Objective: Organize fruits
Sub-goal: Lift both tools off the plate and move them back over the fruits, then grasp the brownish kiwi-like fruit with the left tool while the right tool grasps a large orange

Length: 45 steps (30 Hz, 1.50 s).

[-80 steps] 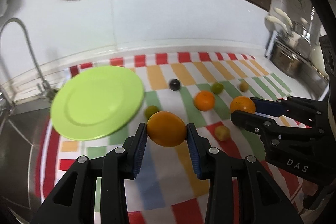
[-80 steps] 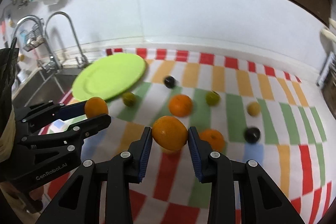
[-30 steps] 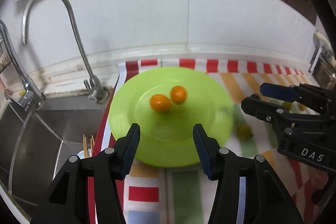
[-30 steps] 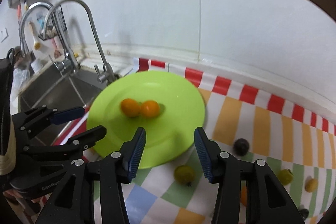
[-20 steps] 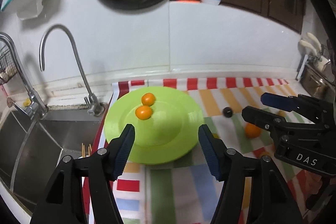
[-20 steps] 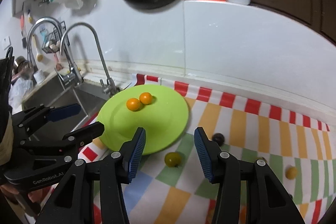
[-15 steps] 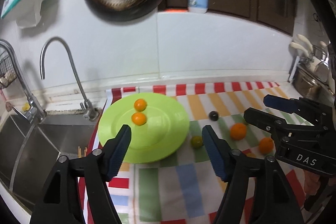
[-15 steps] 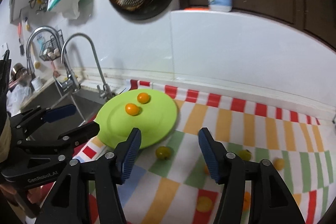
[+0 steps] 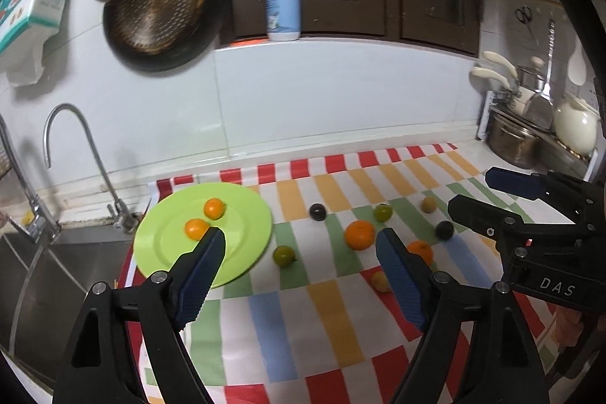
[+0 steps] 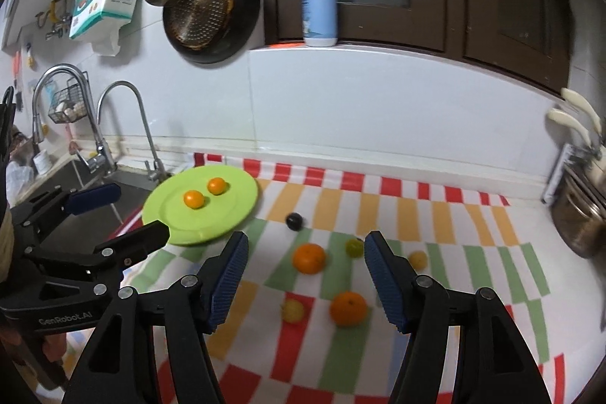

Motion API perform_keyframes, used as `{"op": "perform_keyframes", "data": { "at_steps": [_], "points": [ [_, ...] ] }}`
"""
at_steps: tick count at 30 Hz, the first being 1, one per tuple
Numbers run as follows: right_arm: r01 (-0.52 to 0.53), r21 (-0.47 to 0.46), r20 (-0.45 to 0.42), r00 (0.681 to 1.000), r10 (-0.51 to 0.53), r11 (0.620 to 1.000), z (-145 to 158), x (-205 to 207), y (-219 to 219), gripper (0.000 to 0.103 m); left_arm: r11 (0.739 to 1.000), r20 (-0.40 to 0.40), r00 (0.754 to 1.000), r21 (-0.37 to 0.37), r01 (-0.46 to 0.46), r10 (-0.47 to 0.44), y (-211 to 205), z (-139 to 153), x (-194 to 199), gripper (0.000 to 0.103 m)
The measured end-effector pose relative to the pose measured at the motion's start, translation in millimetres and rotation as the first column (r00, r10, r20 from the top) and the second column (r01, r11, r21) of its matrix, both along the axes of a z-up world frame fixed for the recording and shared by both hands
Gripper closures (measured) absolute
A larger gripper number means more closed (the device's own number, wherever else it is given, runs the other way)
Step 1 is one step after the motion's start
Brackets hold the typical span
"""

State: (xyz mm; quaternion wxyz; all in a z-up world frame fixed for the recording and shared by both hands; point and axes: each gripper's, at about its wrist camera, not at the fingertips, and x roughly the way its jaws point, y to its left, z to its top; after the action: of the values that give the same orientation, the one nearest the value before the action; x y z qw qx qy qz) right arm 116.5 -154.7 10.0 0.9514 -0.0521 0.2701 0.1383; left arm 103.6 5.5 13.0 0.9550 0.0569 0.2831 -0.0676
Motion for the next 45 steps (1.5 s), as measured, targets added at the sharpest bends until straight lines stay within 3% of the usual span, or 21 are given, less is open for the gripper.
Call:
{"op": "perform_keyframes", "data": {
  "at_steps": [8,19,30,38,45],
  "points": [
    [0.019,-0.019,-0.009,1.0,-0.02,1.0,-8,-4,-23,0.039,0.996,0.003,0.997,0.019,0.082,-0.082,-26,-13,4,0.022],
    [-0.033,-0.079,-0.077,0.997,0.027,0.996,-39,9,-34,0.039,0.978,-0.068,0.978,0.058,0.202,-0.198,-51,-49,20,0.039],
    [-0.126,-0.113,-0.17,0.98,0.106,0.986,-74,36,-36,0.039,0.952,-0.194,0.939,0.062,0.301,-0.284,-67,-90,43,0.053],
    [-0.166,-0.115,-0.238,0.962,0.135,0.979,-100,53,-35,0.04,0.936,-0.26,0.912,0.07,0.345,-0.317,-73,-112,57,0.058],
    [-0.188,-0.088,-0.295,0.943,0.155,0.978,-119,69,-35,0.048,0.925,-0.315,0.884,0.046,0.377,-0.345,-74,-125,70,0.064]
  ]
}}
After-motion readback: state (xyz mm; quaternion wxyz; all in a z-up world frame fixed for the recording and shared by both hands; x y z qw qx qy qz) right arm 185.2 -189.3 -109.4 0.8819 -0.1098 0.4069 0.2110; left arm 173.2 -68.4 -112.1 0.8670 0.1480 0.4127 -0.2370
